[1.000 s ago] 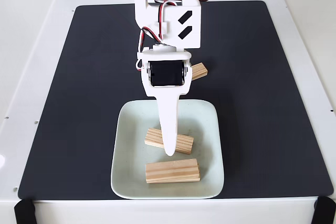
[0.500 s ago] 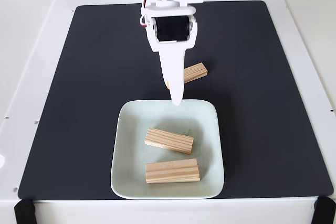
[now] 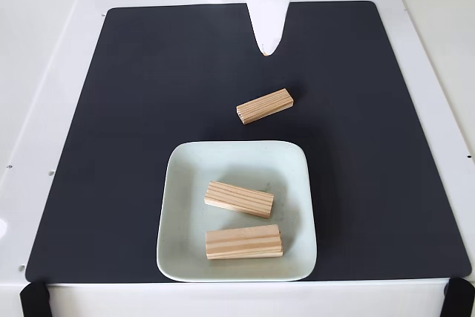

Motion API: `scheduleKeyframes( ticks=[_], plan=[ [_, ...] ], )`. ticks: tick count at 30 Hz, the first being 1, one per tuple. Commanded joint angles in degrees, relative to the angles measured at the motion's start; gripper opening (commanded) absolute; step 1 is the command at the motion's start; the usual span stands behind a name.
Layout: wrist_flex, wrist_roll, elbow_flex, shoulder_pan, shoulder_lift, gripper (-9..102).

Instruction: Pick up the wooden block and place them on the plate.

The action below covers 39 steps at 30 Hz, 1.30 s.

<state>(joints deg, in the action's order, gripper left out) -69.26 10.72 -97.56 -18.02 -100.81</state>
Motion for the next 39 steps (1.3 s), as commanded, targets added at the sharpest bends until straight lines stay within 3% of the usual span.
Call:
scheduleKeyframes(
  ticks=[1, 10, 32, 39],
  plan=[
    [0.6, 1.3, -4.9, -1.7, -3.6, 0],
    [13.4, 1.5, -9.0, -1.2, 1.8, 0],
    [13.6, 1.1, -0.4, -1.1, 14.1, 1],
    [13.4, 1.2, -0.7, 0.1, 13.7, 23]
  ],
)
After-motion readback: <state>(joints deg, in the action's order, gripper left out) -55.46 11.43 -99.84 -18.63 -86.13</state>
